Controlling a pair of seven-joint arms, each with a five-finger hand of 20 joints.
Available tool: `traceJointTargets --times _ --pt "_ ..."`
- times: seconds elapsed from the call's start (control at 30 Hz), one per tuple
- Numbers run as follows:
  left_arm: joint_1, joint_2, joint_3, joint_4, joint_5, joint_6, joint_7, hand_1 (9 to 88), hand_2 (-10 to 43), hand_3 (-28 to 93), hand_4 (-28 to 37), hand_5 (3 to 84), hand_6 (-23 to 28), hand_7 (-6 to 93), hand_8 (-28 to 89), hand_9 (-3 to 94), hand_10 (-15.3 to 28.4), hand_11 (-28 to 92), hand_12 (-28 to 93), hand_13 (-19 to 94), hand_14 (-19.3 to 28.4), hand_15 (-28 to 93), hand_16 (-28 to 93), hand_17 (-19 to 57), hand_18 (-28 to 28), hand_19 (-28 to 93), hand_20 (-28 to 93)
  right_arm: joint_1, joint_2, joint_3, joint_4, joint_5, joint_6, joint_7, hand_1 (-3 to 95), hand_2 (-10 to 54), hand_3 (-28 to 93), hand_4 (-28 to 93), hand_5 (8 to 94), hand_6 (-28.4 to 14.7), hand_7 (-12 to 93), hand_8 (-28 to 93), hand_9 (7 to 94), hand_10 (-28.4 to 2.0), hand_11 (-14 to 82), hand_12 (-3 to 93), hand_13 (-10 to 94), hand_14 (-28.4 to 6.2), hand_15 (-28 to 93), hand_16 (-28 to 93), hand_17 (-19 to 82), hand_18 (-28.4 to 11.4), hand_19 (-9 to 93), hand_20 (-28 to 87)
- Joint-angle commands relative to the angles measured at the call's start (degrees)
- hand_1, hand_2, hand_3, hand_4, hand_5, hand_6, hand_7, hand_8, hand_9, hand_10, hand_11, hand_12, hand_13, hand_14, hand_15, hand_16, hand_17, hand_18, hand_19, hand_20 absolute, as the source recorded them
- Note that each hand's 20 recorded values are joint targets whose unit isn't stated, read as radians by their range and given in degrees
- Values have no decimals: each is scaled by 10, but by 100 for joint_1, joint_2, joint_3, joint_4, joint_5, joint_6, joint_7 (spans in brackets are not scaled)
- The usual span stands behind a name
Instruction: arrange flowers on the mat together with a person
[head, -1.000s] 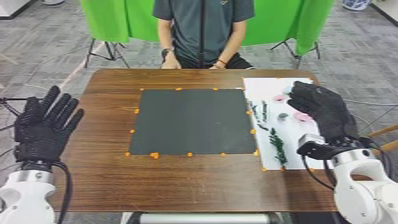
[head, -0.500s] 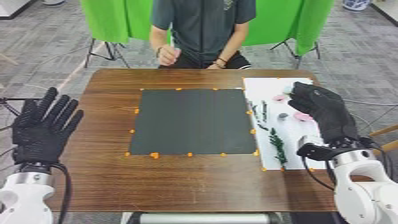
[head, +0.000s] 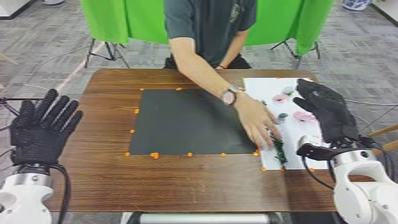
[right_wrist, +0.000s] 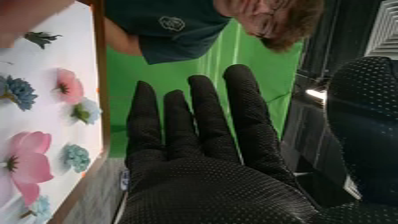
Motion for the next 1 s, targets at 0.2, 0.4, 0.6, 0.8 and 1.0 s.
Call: traceJointTargets --times 0.2,0.4,0.6,0.8,1.0 --pt "188 -81 -76 -15 -130 -156 70 307 145 627 -283 430 57 91 -98 365 129 151 51 290 125 201 -58 -34 123 269 122 -198 -149 200 -53 -146 -256 -51 201 -14 818 -247 388 -46 184 -134 314 -161 51 115 224 -126 96 106 101 -135 328 73" --pt "203 -84 -57 -15 -172 -187 44 304 147 629 -283 433 57 91 -98 369 130 150 53 291 125 201 -58 -34 123 270 122 -162 -91 53 -38 -159 -122 7 199 -17 817 -246 380 -49 177 -127 308 -163 47 120 222 -127 97 113 100 -136 325 73" --pt "244 -90 -131 -43 -148 -168 41 305 147 629 -283 433 57 91 -98 371 131 149 54 293 125 200 -58 -35 124 270 122 39 40 -174 61 -238 54 86 199 -16 815 -246 379 -49 174 -123 308 -164 47 121 221 -129 98 115 98 -137 326 74" --pt "225 -94 -98 -23 -160 -206 43 303 148 631 -283 433 57 92 -98 371 132 149 55 293 126 200 -58 -35 124 270 121 235 82 -376 172 -415 166 113 212 -23 811 -246 378 -49 176 -123 307 -164 48 122 222 -121 94 114 98 -138 327 74" --pt "322 -138 -121 -70 -167 -165 72 302 147 633 -283 434 58 91 -97 370 132 148 56 292 127 201 -57 -35 124 270 121 416 220 -569 280 -1394 481 178 234 -38 817 -247 379 -48 184 -124 308 -163 52 124 224 -119 95 114 100 -137 330 74"
